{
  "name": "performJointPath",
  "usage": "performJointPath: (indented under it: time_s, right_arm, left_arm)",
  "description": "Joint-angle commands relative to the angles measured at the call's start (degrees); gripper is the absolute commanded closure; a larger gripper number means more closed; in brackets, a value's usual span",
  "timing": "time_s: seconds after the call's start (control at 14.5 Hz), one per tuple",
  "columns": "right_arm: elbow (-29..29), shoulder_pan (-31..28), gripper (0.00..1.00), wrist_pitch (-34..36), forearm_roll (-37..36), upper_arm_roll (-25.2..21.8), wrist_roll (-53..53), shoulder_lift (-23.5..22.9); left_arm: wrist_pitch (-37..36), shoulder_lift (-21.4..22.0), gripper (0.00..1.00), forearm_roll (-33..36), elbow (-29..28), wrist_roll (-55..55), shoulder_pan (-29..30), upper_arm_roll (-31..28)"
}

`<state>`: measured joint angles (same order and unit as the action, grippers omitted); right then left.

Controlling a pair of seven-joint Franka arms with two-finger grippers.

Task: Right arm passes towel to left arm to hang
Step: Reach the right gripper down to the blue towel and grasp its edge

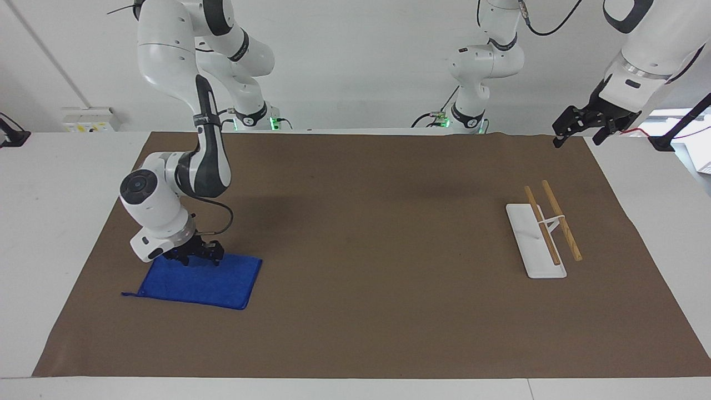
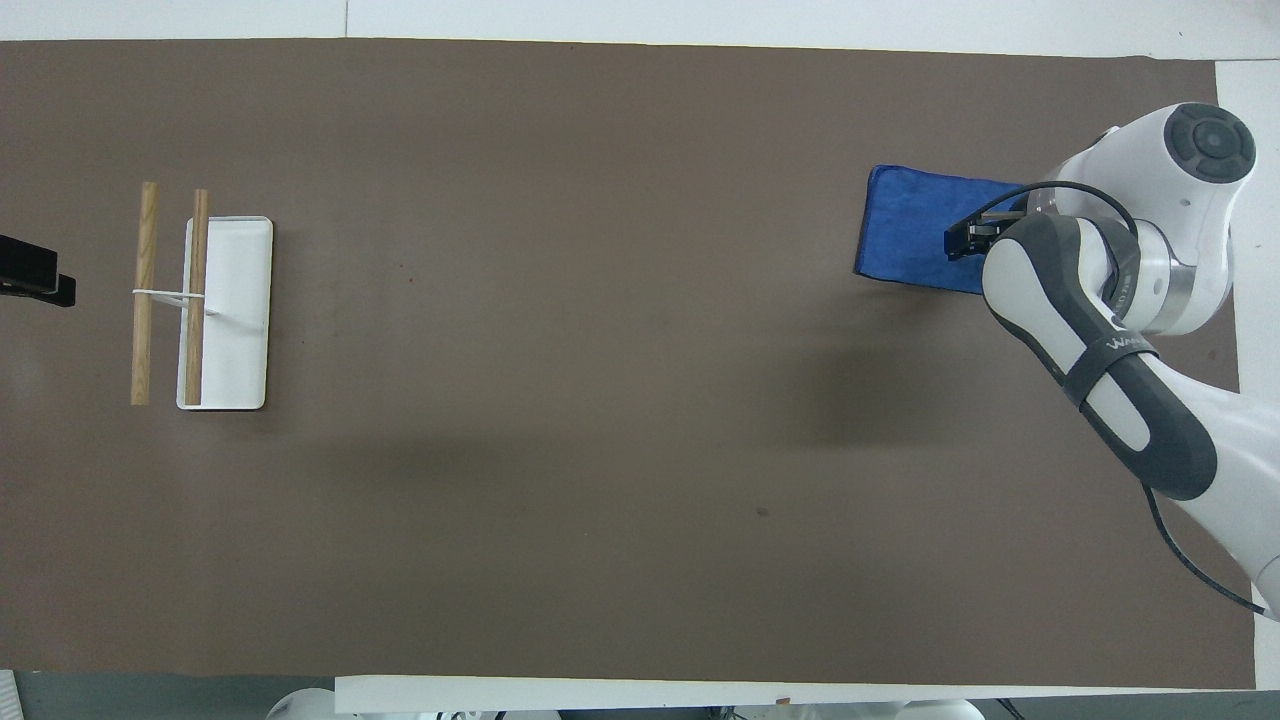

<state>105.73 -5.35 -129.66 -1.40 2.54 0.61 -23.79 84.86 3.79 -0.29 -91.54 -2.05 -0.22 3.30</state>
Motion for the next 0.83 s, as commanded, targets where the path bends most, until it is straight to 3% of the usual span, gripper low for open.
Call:
performJointPath:
  time_s: [0.0, 0.55, 0.76]
  right_arm:
    - [1.23, 0.52, 0.15, -1.04, 0.96, 0.19, 1.06, 0.14]
    - [3.78, -0.19, 0.16, -0.60, 1.05, 0.19, 1.59, 0.93]
    - [4.04, -0.28, 0.34, -0.60, 1.05, 0.19, 1.77, 0.93]
  left_arm:
    - [-0.57, 0.42, 0.00, -0.33, -0.31, 0.12, 0.40, 0.21]
    - [-0.57, 0.42, 0.00, -0.33, -0.31, 0.12, 0.40, 0.21]
    - [-0.57, 0.42, 0.00, -0.33, -0.31, 0.12, 0.40, 0.12]
